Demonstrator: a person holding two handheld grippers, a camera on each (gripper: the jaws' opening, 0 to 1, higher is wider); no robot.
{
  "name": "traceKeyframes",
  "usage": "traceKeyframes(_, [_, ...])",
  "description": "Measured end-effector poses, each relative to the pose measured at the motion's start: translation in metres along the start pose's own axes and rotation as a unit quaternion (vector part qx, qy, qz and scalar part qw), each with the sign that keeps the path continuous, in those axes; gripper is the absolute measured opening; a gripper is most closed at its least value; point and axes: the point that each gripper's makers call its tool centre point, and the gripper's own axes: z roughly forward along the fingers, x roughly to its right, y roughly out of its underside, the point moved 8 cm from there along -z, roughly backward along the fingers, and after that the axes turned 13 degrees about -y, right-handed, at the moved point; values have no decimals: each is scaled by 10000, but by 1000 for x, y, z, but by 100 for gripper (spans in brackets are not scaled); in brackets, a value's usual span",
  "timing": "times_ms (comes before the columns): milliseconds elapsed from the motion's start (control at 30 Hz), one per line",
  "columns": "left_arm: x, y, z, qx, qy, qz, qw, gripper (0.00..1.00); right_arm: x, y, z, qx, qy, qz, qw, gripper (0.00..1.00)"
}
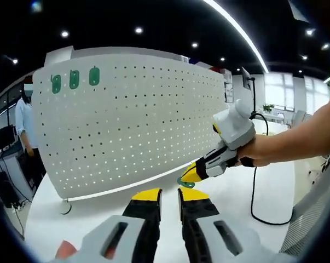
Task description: Insert the hook assembly into the mounting plate slot until the hook locks in place.
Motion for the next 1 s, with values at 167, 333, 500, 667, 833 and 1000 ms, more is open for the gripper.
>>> traceKeyframes(167, [0,-14,1,140,-34,-99,9998,13,-11,-24,-11,667,-62,212,9975,0])
traceKeyframes(333, [-1,-31,2,301,-88,-208,9993,13,-23,-45,-20,1216,-131,338,9919,0])
traceKeyframes(500, [2,-48,0,480,-64,-337,9983,14,-38,-66,-31,1753,-237,390,9835,0])
traceKeyframes(667, [0,-63,-4,639,-79,-636,9959,14,-50,-82,-43,2090,-324,331,9768,0])
traceKeyframes(833, [-1,-72,-7,730,-116,-821,9939,14,-61,-94,-51,2464,-409,409,9674,0])
traceKeyframes(1000, [2,-82,-11,803,-99,-945,9922,15,-74,-106,-58,2674,-503,298,9618,0])
